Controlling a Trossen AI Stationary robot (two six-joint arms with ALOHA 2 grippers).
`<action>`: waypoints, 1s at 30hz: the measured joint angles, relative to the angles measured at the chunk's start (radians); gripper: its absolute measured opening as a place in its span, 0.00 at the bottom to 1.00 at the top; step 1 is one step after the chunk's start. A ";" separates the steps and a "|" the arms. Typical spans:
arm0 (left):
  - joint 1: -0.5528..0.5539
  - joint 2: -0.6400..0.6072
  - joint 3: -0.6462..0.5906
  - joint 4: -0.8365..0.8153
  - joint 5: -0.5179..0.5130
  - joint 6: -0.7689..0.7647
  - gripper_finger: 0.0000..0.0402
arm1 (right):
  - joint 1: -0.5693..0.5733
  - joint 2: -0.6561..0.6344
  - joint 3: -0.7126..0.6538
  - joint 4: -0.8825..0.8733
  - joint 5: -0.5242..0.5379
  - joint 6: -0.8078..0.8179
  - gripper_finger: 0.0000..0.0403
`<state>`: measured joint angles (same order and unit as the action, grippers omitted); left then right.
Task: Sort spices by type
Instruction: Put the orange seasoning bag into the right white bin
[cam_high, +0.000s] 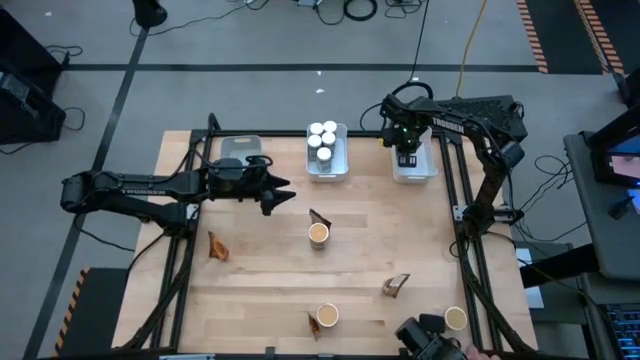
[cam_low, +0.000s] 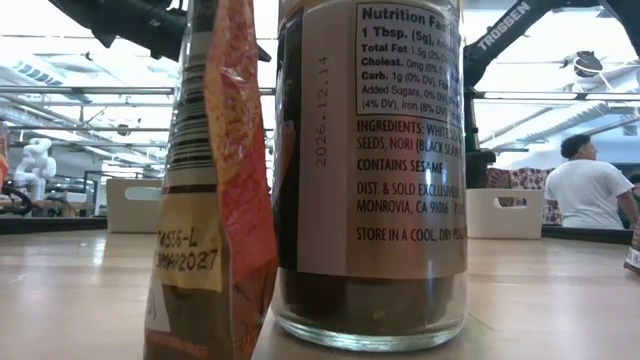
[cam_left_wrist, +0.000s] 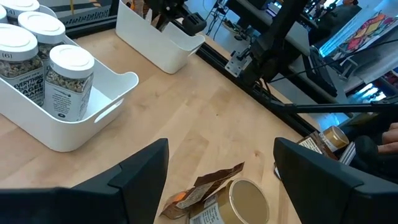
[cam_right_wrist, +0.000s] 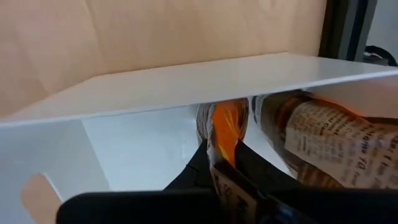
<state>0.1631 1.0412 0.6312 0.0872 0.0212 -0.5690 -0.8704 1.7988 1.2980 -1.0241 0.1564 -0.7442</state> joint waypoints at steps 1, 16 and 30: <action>0.000 0.000 0.000 0.000 0.000 0.000 0.73 | 0.000 0.000 0.000 0.000 0.001 0.003 0.03; 0.000 0.000 0.000 0.000 0.000 0.000 0.73 | -0.001 0.000 0.000 -0.002 0.152 0.022 0.24; 0.000 0.000 0.000 0.001 0.000 0.000 0.73 | 0.002 -0.049 0.000 -0.034 0.177 0.052 0.26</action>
<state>0.1631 1.0412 0.6312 0.0883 0.0212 -0.5690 -0.8684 1.7497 1.2980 -1.0576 0.3335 -0.6922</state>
